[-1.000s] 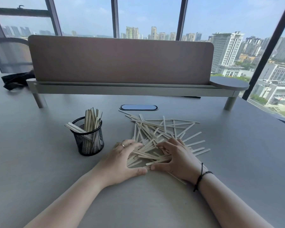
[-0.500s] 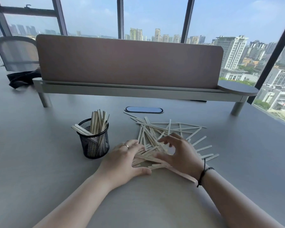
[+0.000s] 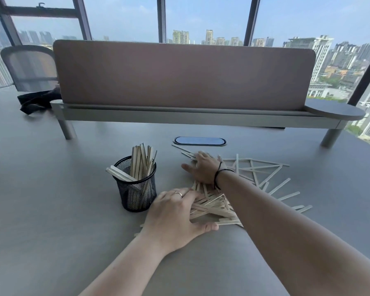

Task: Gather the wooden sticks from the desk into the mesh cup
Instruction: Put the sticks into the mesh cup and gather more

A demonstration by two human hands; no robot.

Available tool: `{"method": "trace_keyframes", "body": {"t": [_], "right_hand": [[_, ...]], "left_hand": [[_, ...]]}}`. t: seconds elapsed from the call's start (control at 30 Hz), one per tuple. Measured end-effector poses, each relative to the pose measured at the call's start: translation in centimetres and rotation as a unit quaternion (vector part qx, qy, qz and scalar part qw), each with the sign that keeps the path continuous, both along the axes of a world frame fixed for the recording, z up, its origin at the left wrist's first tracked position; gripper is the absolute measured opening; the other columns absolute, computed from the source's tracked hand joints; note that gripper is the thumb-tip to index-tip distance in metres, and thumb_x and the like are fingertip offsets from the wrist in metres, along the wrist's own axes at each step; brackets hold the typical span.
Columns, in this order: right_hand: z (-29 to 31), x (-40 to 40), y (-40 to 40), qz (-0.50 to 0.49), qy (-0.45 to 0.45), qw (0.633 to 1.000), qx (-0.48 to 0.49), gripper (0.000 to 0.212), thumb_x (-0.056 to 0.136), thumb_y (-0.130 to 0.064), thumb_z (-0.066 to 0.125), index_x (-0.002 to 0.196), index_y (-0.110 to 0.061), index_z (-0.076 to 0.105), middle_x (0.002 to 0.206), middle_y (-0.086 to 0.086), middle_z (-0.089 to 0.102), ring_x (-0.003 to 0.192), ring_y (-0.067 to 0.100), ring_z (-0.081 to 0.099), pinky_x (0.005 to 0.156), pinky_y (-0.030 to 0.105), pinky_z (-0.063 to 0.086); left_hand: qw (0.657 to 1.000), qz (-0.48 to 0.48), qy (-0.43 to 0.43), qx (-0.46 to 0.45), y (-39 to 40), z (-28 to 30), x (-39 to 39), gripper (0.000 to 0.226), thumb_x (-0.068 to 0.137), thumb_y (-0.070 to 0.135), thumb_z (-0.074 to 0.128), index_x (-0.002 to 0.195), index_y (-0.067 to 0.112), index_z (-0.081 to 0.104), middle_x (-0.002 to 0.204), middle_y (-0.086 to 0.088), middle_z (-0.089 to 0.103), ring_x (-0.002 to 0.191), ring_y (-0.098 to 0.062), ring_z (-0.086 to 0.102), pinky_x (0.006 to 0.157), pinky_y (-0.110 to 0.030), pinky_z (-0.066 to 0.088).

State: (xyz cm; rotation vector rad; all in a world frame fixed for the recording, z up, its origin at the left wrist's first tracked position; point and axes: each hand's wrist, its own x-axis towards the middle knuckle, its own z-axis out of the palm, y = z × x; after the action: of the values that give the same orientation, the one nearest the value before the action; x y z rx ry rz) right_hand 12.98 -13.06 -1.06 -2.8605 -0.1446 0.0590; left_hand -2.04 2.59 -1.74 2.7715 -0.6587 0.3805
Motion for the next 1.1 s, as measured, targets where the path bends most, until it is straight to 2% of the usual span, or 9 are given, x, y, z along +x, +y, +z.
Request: {"method": "trace_keyframes", "body": {"t": [0.1, 0.2, 0.33, 0.47, 0.57, 0.73, 0.87, 0.97, 1.1], "right_hand": [[-0.3, -0.6, -0.2, 0.029, -0.016, 0.999, 0.003, 0.058, 0.091, -0.068, 0.032, 0.123, -0.025, 0.053, 0.141, -0.001, 0.051, 0.135, 0.019, 0.042, 0.111, 0.046, 0.027], [-0.2, -2.3, -0.7, 0.064, -0.033, 0.997, 0.007, 0.053, 0.095, -0.061, 0.038, 0.135, -0.029, 0.051, 0.143, -0.004, 0.053, 0.132, 0.018, 0.047, 0.106, 0.038, 0.031], [0.0, -5.4, -1.5, 0.085, -0.043, 0.994, 0.061, 0.044, 0.095, -0.052, 0.051, 0.133, -0.031, 0.057, 0.133, -0.006, 0.064, 0.122, 0.022, 0.057, 0.102, 0.034, 0.041], [0.3, -8.4, -2.4, 0.082, -0.038, 0.991, 0.102, 0.034, 0.092, -0.042, 0.061, 0.124, -0.033, 0.065, 0.122, -0.011, 0.070, 0.112, 0.012, 0.063, 0.094, 0.028, 0.048], [0.4, -10.3, -3.1, 0.079, -0.049, 0.985, 0.147, 0.022, 0.088, -0.043, 0.067, 0.108, -0.034, 0.072, 0.104, -0.016, 0.075, 0.100, 0.002, 0.067, 0.087, 0.024, 0.051], [-0.2, -12.4, -3.7, 0.078, -0.088, 0.980, 0.162, 0.023, 0.082, -0.055, 0.064, 0.098, -0.039, 0.071, 0.093, -0.011, 0.073, 0.093, 0.005, 0.064, 0.081, 0.029, 0.052], [0.6, -13.4, -3.8, 0.079, -0.102, 0.977, 0.172, 0.016, 0.087, -0.046, 0.065, 0.095, -0.034, 0.072, 0.088, -0.010, 0.072, 0.087, 0.010, 0.064, 0.075, 0.028, 0.049], [1.8, -13.2, -4.9, 0.092, -0.099, 0.970, 0.202, 0.020, 0.091, -0.046, 0.062, 0.106, -0.034, 0.068, 0.102, -0.015, 0.070, 0.089, 0.006, 0.065, 0.081, 0.028, 0.049], [3.3, -11.3, -9.1, 0.044, -0.103, 0.981, 0.155, 0.035, 0.093, -0.053, 0.057, 0.121, -0.032, 0.063, 0.128, -0.008, 0.063, 0.116, 0.012, 0.059, 0.096, 0.031, 0.045]], "left_hand": [[1.000, 0.008, 0.012, 0.004, 0.0, -0.1, 0.3, 0.103, 0.062, 0.101, 0.035, 0.138, 0.033, 0.053, 0.144, 0.012, 0.054, 0.134, -0.010, 0.047, 0.112, -0.033, 0.033], [1.000, 0.011, 0.012, -0.002, -0.1, 0.0, 0.4, 0.108, 0.058, 0.102, 0.038, 0.139, 0.032, 0.052, 0.146, 0.009, 0.053, 0.134, -0.012, 0.048, 0.112, -0.034, 0.034], [1.000, 0.009, -0.004, -0.009, -0.1, 0.1, 0.4, 0.111, 0.055, 0.102, 0.040, 0.139, 0.030, 0.053, 0.150, 0.006, 0.049, 0.137, -0.016, 0.044, 0.114, -0.035, 0.032], [0.999, 0.028, 0.035, 0.010, -0.1, -0.1, 0.5, 0.120, 0.055, 0.103, 0.034, 0.151, 0.030, 0.036, 0.165, -0.001, 0.027, 0.152, -0.021, 0.020, 0.123, -0.042, 0.017], [0.997, 0.027, 0.075, 0.025, 0.0, -0.4, 0.5, 0.127, 0.055, 0.105, 0.029, 0.157, 0.029, 0.022, 0.168, -0.001, 0.018, 0.155, -0.021, 0.011, 0.124, -0.045, 0.011], [0.996, 0.000, 0.071, 0.046, -0.2, -0.3, -0.1, 0.123, 0.058, 0.104, 0.027, 0.155, 0.028, 0.026, 0.162, 0.007, 0.033, 0.150, -0.017, 0.025, 0.123, -0.044, 0.015], [0.999, -0.011, 0.031, 0.037, -0.5, -0.5, -0.2, 0.117, 0.059, 0.104, 0.030, 0.148, 0.030, 0.040, 0.150, 0.010, 0.050, 0.139, -0.013, 0.042, 0.116, -0.040, 0.027], [0.999, -0.014, 0.031, 0.023, -0.4, -0.5, -0.6, 0.113, 0.059, 0.104, 0.030, 0.145, 0.032, 0.046, 0.145, 0.009, 0.054, 0.136, -0.014, 0.045, 0.116, -0.037, 0.028], [0.999, -0.022, 0.046, 0.016, -0.4, -0.4, -0.9, 0.108, 0.063, 0.100, 0.037, 0.148, 0.032, 0.043, 0.149, 0.010, 0.050, 0.139, -0.014, 0.041, 0.117, -0.037, 0.028]]}}
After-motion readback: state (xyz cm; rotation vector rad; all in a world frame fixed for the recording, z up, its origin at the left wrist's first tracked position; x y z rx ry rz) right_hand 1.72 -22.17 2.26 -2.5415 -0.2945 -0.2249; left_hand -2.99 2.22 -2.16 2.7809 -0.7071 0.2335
